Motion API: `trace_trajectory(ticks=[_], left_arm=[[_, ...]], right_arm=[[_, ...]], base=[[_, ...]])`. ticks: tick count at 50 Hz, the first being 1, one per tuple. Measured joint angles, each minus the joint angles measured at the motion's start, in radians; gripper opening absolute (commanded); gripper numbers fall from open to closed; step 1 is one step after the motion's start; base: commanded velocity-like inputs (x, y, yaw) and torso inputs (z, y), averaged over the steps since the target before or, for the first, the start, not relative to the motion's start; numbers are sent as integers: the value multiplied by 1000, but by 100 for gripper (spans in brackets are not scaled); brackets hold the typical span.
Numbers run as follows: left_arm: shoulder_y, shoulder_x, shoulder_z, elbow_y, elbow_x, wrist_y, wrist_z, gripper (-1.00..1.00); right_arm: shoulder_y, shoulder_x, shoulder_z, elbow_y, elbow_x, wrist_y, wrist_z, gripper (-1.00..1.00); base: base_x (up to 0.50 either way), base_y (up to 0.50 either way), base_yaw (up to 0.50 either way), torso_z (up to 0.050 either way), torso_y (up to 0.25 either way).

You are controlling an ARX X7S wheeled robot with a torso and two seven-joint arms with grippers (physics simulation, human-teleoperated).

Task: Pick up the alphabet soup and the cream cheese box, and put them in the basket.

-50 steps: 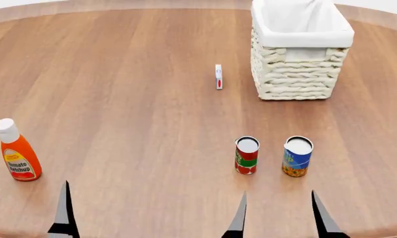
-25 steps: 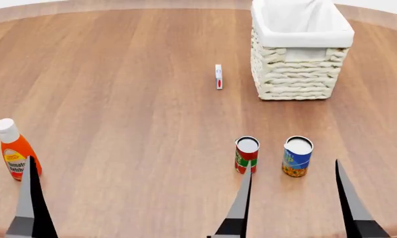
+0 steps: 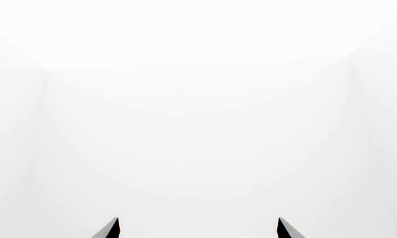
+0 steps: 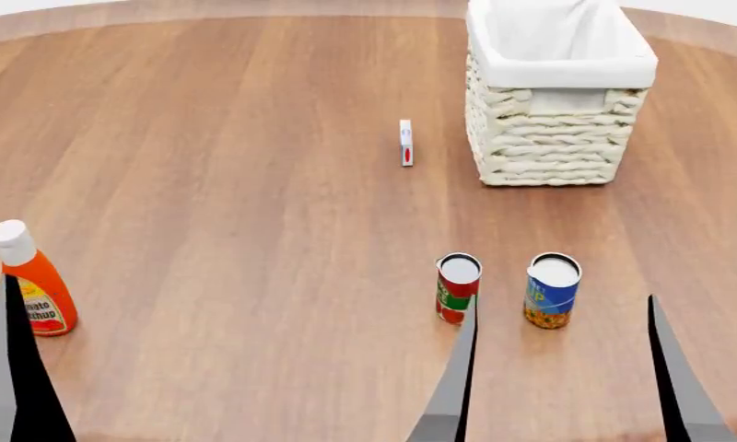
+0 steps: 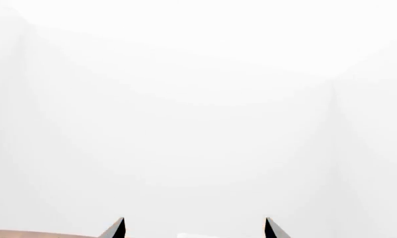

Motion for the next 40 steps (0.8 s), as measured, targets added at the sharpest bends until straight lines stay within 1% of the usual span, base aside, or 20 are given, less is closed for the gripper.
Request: trace_trajectory(ticks=[11, 40], left_arm=[[2, -8, 4, 0, 1, 3, -10, 100], [-2, -23, 15, -15, -5, 14, -30, 100]], right_arm=[[0, 7, -3, -5, 4, 12, 6, 100], [8, 19, -8, -4, 14, 28, 24, 100]], base=[[12, 0, 0, 0, 0], [114, 0, 0, 0, 0]])
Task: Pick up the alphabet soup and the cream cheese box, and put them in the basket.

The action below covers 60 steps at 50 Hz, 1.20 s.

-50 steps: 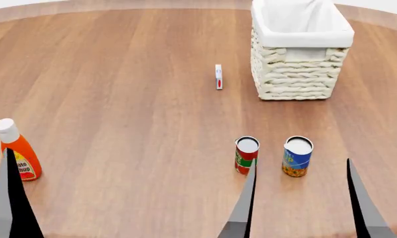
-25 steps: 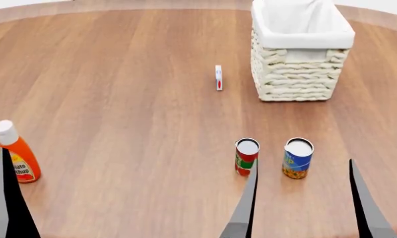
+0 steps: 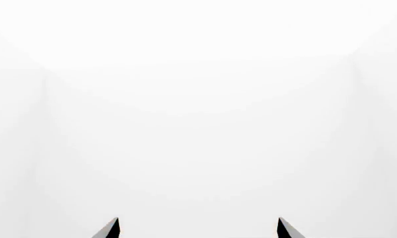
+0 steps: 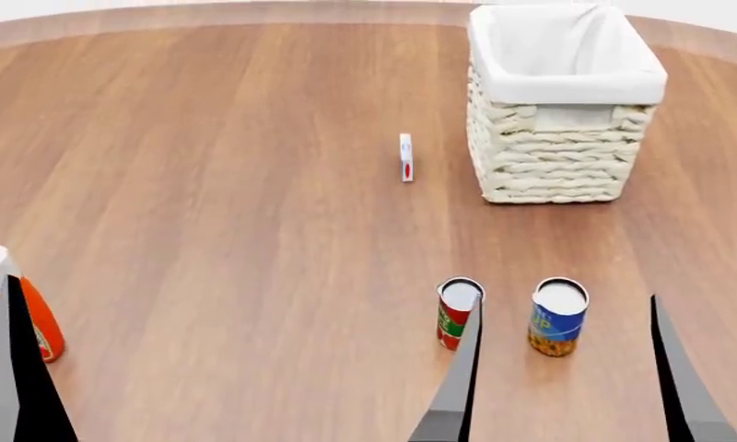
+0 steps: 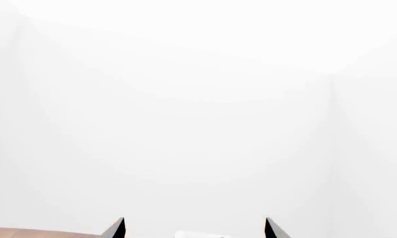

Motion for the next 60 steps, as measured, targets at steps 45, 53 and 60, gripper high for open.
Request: trace_trajectory(ticks=[45, 53, 60], left_arm=[[-4, -23, 21, -11, -8, 14, -23, 100], [-4, -27, 25, -11, -11, 14, -27, 100], [-8, -29, 28, -13, -15, 12, -30, 100]], right_arm=[[-2, 19, -6, -11, 11, 15, 31, 100], [0, 22, -7, -15, 13, 20, 35, 100], [5, 26, -7, -21, 15, 30, 37, 100]], base=[[171, 0, 0, 0, 0], [196, 0, 0, 0, 0], [196, 0, 0, 0, 0]])
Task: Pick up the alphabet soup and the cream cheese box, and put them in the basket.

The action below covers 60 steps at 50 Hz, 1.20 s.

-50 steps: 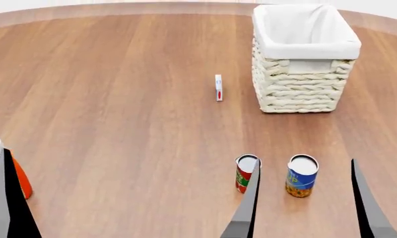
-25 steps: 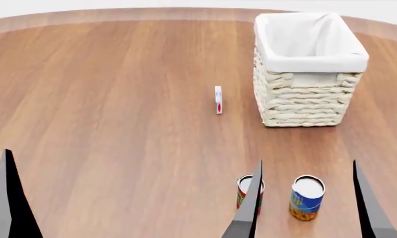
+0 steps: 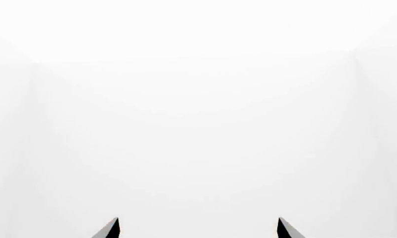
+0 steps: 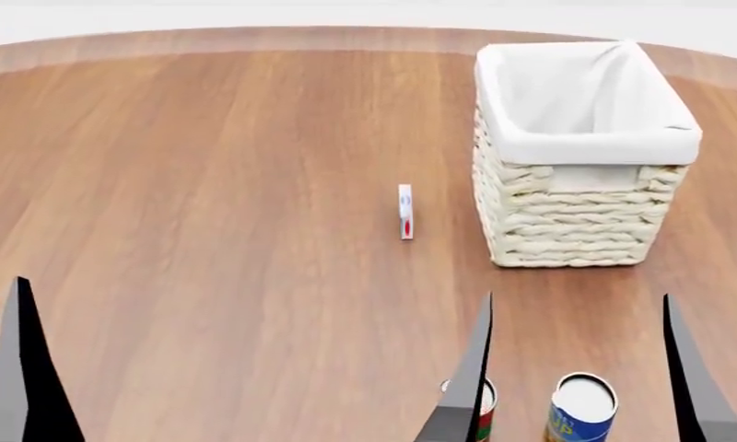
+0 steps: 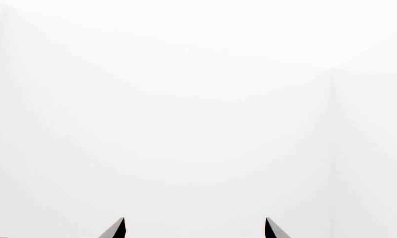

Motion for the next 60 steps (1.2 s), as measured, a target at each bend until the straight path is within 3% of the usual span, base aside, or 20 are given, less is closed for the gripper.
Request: trace_trajectory(ticks=[60], left_arm=[[-14, -24, 29, -7, 11, -1, -35, 100]], right_arm=[[7, 25, -5, 7, 26, -5, 26, 100]], base=[[200, 0, 0, 0, 0]])
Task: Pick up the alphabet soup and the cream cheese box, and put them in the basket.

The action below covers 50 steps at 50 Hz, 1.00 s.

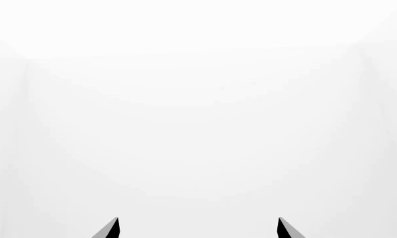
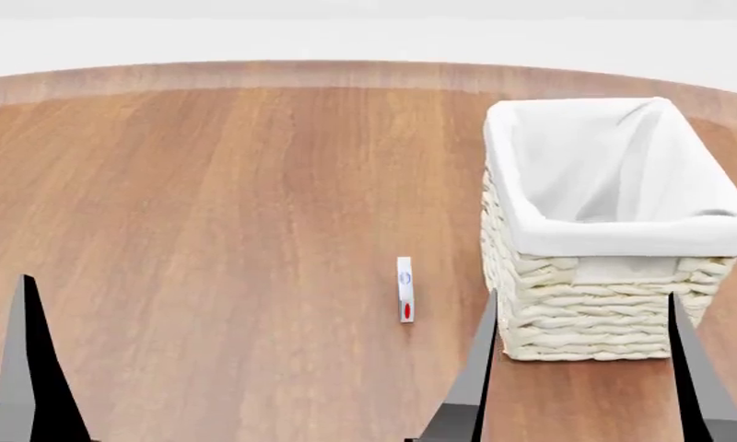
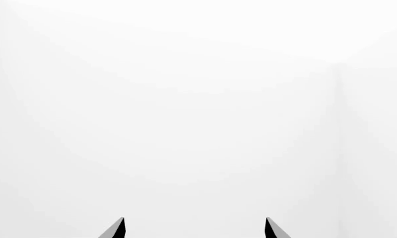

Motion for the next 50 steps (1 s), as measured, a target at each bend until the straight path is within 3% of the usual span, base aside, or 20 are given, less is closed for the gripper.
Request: trace_trajectory(ticks=[50], left_arm=[[6, -21, 13, -19, -5, 19, -22, 100]], right_arm=[[10, 18, -18, 1, 12, 11, 19, 100]], base=[[202, 0, 0, 0, 0]])
